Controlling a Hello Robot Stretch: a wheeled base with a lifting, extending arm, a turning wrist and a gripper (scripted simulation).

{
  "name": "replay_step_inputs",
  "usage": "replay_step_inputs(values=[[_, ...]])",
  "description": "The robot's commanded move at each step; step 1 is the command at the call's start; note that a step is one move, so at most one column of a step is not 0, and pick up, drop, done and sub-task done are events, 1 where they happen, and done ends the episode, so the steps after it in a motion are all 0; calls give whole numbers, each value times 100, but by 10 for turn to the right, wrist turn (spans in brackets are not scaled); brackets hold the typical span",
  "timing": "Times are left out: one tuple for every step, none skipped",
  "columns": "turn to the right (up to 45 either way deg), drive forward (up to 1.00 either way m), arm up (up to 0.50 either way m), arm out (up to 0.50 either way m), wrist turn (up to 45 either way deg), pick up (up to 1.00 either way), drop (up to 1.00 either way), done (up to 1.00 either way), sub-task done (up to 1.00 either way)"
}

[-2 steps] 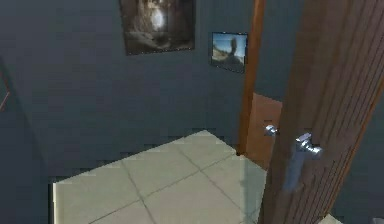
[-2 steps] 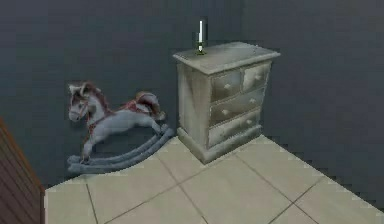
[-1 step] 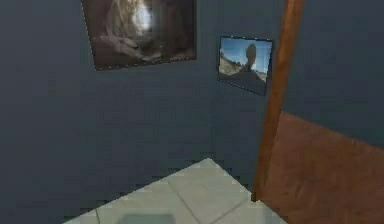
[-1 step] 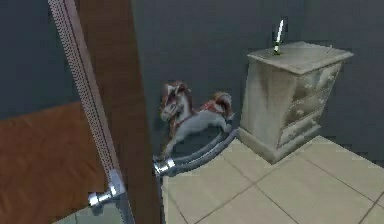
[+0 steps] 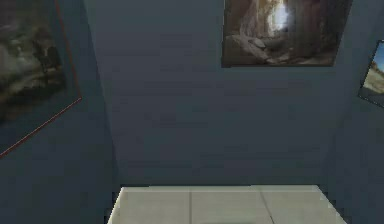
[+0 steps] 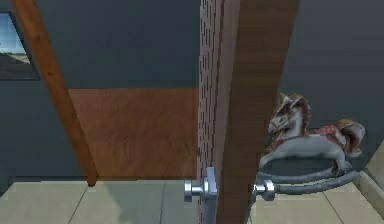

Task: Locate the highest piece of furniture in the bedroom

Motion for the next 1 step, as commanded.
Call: replay_step_inputs(values=[[0,15,0,0,0,0,0,0,0]])
